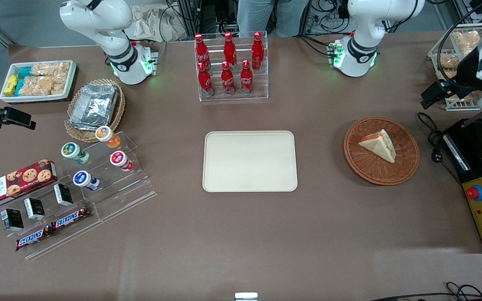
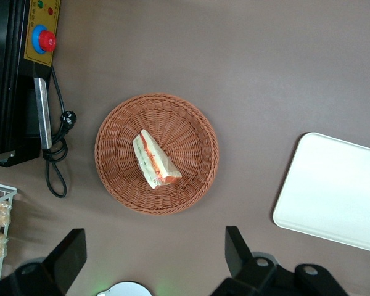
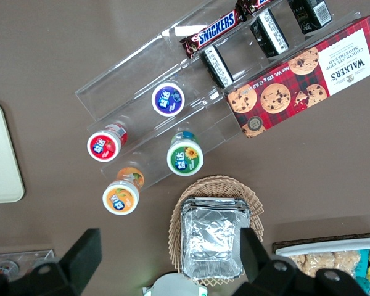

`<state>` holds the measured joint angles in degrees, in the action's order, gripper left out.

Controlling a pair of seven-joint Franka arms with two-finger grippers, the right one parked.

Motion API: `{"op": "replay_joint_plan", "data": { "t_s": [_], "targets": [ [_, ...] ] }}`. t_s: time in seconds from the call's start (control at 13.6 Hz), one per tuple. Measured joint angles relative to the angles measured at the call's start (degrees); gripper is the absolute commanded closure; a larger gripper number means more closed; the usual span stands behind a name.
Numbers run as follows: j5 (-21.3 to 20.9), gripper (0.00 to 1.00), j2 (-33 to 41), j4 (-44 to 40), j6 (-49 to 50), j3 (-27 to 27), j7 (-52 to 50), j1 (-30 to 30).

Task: Place sandwich from basket to tray
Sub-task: 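Move the left gripper toward the wicker basket with the sandwich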

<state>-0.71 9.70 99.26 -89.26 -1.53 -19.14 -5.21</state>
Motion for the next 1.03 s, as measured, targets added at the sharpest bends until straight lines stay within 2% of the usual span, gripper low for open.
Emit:
{"op": "replay_joint_plan", "data": {
  "t_s": [0.66, 1.03],
  "targets": [
    [0.0, 0.0, 0.0, 1.3, 0.0, 0.0, -7.5, 0.0],
    [0.0, 0.0, 1.5, 7.8, -2.5, 0.0, -11.0, 0.0]
  ]
}}
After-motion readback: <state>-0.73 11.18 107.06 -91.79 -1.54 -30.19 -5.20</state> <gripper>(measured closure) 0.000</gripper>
